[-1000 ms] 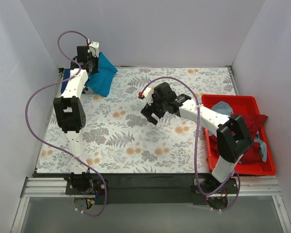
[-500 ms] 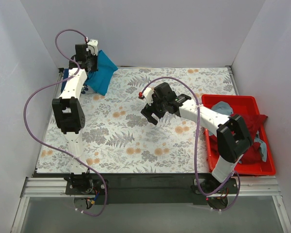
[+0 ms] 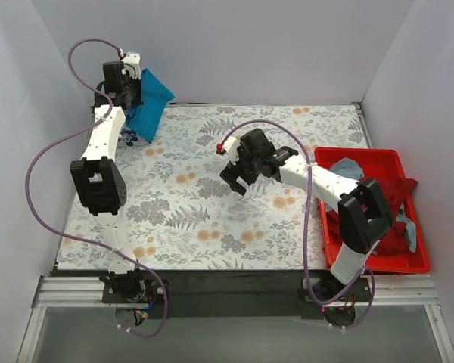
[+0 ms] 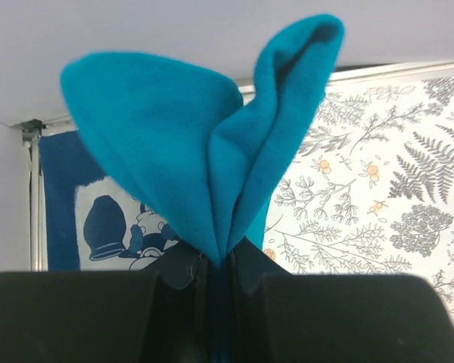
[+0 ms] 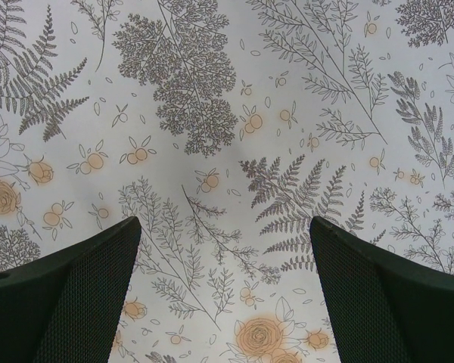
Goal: Fold and stack the t-shirts
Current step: Neatly place the folded tshirt to the corner
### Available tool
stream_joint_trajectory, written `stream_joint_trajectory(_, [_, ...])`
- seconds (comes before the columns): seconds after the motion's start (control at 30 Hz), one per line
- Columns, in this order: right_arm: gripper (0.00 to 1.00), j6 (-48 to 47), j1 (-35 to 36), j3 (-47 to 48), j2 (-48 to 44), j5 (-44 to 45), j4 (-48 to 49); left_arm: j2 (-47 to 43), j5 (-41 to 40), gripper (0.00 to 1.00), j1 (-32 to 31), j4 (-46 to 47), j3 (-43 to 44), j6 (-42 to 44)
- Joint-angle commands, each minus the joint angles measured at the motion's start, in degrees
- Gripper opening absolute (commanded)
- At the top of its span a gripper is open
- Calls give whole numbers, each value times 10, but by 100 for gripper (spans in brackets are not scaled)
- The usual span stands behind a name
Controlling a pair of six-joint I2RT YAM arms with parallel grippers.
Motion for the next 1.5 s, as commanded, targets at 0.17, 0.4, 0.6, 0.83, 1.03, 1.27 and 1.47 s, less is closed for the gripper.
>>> stream_joint_trajectory(0.17, [98,6,0,8,-10,-3,-5,-57,8,0,2,22,-1,-2])
stream_joint_trajectory(0.4, [98,6,0,8,-3,-2,-5,-40,11,0,11,23,0,-7])
stream_joint_trajectory(0.6, [98,5,-1,14,5,-3,-7,-20,16,0,22,26,0,-13])
stream_joint_trajectory(0.83, [98,5,-1,18,15,-3,-12,13,24,0,38,26,20,-17])
stream_joint_trajectory(1.03, [98,4,0,27,25,-3,-16,39,27,0,52,26,36,-29])
stream_joint_trajectory(1.27, [98,4,0,35,31,-8,-19,28,55,0,53,11,57,-58])
stream_joint_trajectory(1.47, [98,3,0,28,24,-6,-18,10,72,0,45,-16,86,-91])
